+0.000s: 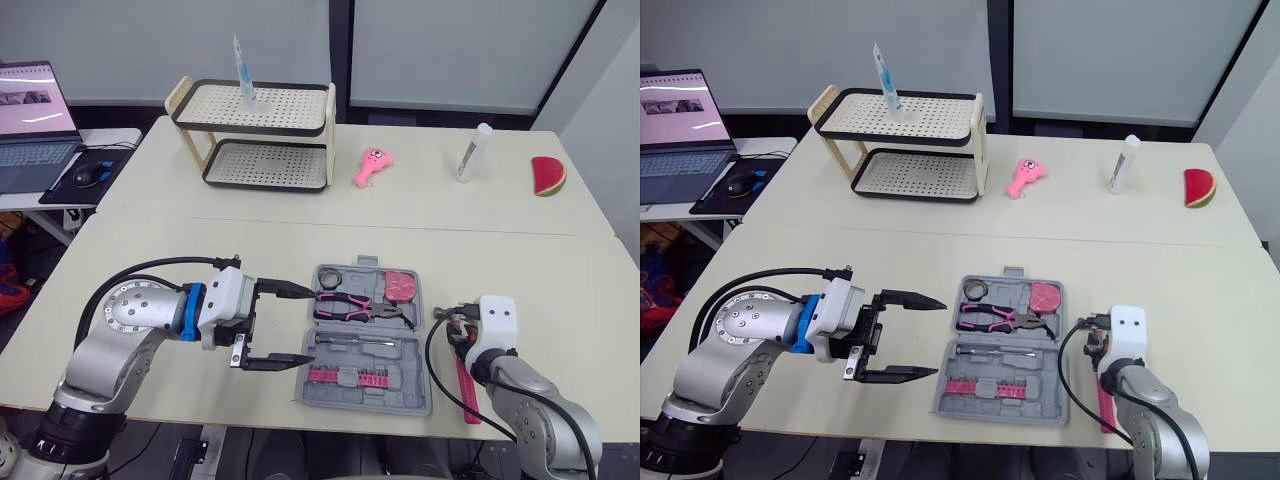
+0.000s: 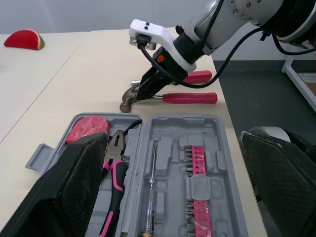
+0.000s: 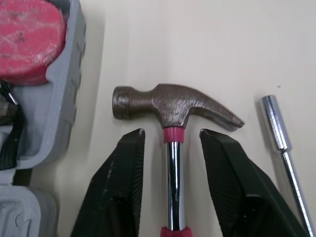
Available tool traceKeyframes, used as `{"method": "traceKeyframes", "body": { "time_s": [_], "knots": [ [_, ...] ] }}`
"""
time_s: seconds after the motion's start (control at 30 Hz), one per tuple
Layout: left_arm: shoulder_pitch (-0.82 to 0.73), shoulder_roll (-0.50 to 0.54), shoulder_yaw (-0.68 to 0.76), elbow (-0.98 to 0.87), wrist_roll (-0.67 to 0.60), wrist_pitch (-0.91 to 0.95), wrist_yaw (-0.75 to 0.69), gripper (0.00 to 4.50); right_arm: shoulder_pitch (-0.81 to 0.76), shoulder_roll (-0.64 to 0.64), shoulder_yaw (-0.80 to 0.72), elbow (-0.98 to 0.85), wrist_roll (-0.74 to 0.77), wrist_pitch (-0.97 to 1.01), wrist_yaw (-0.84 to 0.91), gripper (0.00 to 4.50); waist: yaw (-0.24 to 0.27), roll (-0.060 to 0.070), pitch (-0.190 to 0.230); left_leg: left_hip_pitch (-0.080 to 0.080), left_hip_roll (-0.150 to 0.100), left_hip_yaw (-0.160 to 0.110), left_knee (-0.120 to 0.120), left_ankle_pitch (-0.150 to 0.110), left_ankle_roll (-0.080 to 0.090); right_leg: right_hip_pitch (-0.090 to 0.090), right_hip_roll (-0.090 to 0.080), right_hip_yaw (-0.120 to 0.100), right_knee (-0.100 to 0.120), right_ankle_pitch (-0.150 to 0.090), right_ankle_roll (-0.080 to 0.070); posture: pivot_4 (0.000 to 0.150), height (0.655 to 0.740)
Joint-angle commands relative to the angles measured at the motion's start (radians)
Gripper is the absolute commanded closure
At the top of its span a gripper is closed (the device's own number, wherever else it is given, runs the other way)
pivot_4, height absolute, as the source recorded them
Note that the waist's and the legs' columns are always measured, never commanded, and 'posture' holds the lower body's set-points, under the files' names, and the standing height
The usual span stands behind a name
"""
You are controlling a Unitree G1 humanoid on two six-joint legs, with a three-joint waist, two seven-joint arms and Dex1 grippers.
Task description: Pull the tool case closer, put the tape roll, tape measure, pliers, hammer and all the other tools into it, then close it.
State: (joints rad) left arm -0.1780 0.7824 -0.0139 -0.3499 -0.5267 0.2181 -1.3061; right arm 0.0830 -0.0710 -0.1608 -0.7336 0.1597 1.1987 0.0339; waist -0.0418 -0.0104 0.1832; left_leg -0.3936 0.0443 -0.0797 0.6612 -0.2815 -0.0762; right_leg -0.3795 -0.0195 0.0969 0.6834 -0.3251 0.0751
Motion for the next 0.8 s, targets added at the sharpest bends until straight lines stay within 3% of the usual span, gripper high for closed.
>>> {"method": "traceKeyframes", "body": {
  "time_s": [0.03,0.1,0.17,0.3,0.43,0.57,0.8],
  "knots": [
    [0.001,0.0,0.003,-0.028,0.001,-0.009,0.013,0.0,-0.037,-0.03,-0.051,-0.166,0.074,0.098,0.064,1.54,0.0,0.0,0.0,0.0,0.0,0.0,0.0,0.0,0.0,0.0,0.0,0.0,0.0,0.0,0.0,0.15,0.735],
    [0.007,0.002,0.008,-0.028,0.0,-0.012,0.017,0.0,-0.054,-0.121,-0.064,-0.217,0.126,0.157,0.147,1.06,0.0,0.0,0.0,0.0,0.0,0.0,0.0,0.0,0.0,0.0,0.0,0.0,0.0,0.0,0.0,0.15,0.735],
    [0.019,0.006,0.015,-0.03,-0.003,-0.015,0.016,0.0,-0.051,-0.393,-0.024,-0.229,0.17,0.121,0.318,0.44,-0.001,0.0,0.0,0.0,0.0,0.0,0.001,0.0,0.0,0.001,0.0,0.0,-0.001,0.0,0.0,0.15,0.735],
    [0.035,0.013,0.019,-0.034,-0.002,-0.022,0.012,0.0,-0.044,-0.84,0.065,-0.128,0.146,-0.196,0.637,0.44,0.0,-0.002,0.0,0.004,-0.001,0.0,0.001,0.0,0.0,0.006,-0.001,-0.001,-0.003,0.0,0.0,0.15,0.735],
    [0.045,0.013,0.014,-0.042,0.004,-0.03,0.012,0.0,-0.12,-1.117,0.217,0.08,-0.008,-0.697,0.925,0.44,-0.009,-0.002,0.0,0.012,0.002,0.0,0.0,0.0,0.001,0.011,0.002,-0.001,-0.001,-0.001,-0.002,0.15,0.735],
    [0.048,0.012,0.009,-0.053,0.006,-0.031,0.016,0.0,-0.327,-1.19,0.391,0.284,-0.149,-1.051,1.162,0.44,-0.016,-0.002,0.0,0.012,0.002,0.001,0.001,0.0,0.0,0.011,0.001,0.0,-0.001,-0.001,-0.002,0.15,0.735],
    [0.047,0.016,-0.006,-0.059,0.009,-0.015,0.011,0.0,-0.637,-1.067,0.654,0.533,-0.398,-1.432,1.414,0.44,-0.015,-0.002,0.001,0.011,0.002,0.002,0.001,0.0,0.0,0.01,0.0,0.0,-0.002,-0.001,-0.002,0.15,0.735]
  ]
}}
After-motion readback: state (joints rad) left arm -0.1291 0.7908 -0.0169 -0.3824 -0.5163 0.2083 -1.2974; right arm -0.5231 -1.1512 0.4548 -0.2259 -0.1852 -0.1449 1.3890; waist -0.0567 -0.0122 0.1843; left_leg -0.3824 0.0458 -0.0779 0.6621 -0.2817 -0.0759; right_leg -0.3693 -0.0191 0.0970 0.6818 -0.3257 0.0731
